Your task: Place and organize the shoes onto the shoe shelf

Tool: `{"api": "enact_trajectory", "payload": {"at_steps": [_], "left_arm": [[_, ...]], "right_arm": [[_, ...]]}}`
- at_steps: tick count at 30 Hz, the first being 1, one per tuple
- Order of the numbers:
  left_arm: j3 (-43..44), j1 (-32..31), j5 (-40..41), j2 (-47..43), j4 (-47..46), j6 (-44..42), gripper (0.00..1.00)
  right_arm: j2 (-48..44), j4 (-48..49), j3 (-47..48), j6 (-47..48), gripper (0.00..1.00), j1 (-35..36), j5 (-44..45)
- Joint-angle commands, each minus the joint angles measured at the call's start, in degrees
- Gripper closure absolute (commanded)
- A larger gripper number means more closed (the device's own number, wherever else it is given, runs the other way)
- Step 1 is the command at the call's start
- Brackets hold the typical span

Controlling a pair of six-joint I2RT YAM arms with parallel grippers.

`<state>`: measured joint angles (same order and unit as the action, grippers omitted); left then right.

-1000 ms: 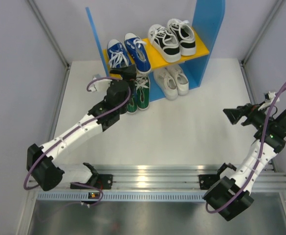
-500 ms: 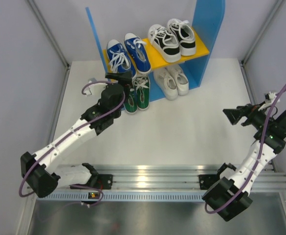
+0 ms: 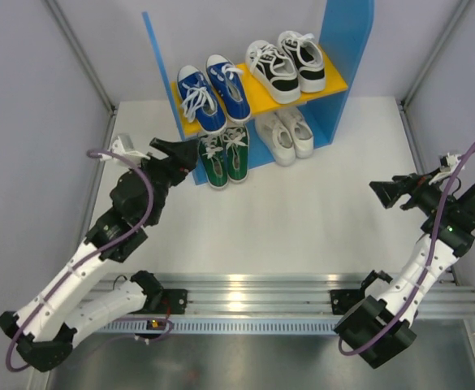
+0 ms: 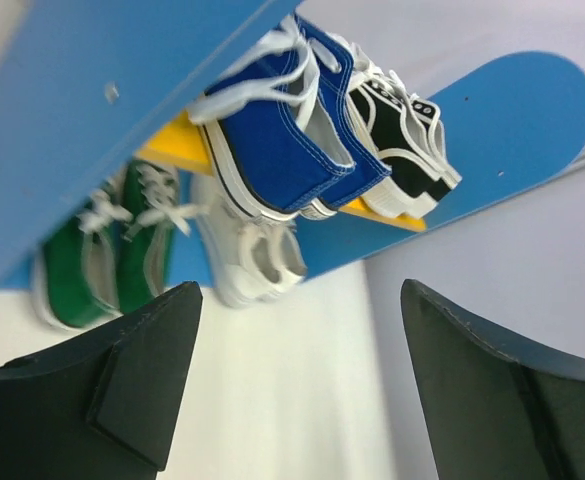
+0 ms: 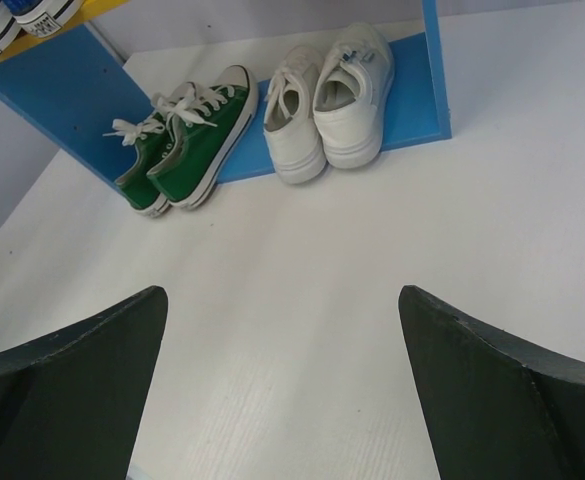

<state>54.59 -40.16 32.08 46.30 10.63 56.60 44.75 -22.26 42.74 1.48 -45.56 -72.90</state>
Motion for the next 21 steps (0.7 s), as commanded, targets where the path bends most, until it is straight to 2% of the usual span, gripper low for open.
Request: {"api": "enact_trajectory", "payload": {"at_steps": [1, 3, 5, 9, 11, 14, 19, 21], "left_arm": [[3.8, 0.3, 0.8, -4.9, 5.4, -24.2, 0.14], [6.2, 0.3, 2.9, -3.8, 10.3, -29.8, 0.12], [8.8, 0.4, 1.6, -2.6, 14.4, -34.4, 0.12], [10.5, 0.4, -2.3, 0.3, 16.9, -37.9, 0.14], [10.2, 0.4, -3.6, 0.7, 17.1, -40.0, 0.13], [8.3, 0.5, -1.3, 0.0, 18.5, -41.8, 0.02], [1.9, 1.0, 4.4, -2.4, 19.2, -45.8, 0.02], [0.5, 2.1, 4.8, -2.7, 19.1, -47.3, 0.02]], "right_arm": [[0.0, 1.7, -0.1, 1.2, 0.00, -0.8, -2.9], [0.2, 1.6, -0.1, 1.3, 0.00, -0.8, -3.0], [0.3, 1.6, -0.3, 1.5, 0.01, -0.8, -3.4], [0.6, 1.5, -0.4, 2.0, 0.01, -0.8, -4.3], [1.3, 1.5, -0.3, 1.4, 0.01, -0.8, -4.2], [3.7, 0.5, 0.9, 1.4, 0.01, -0.8, -3.0], [10.5, -4.9, 5.6, 4.1, 0.01, -0.8, 3.0], [12.5, -10.1, 8.9, 8.3, 0.01, -0.8, 5.1]]}}
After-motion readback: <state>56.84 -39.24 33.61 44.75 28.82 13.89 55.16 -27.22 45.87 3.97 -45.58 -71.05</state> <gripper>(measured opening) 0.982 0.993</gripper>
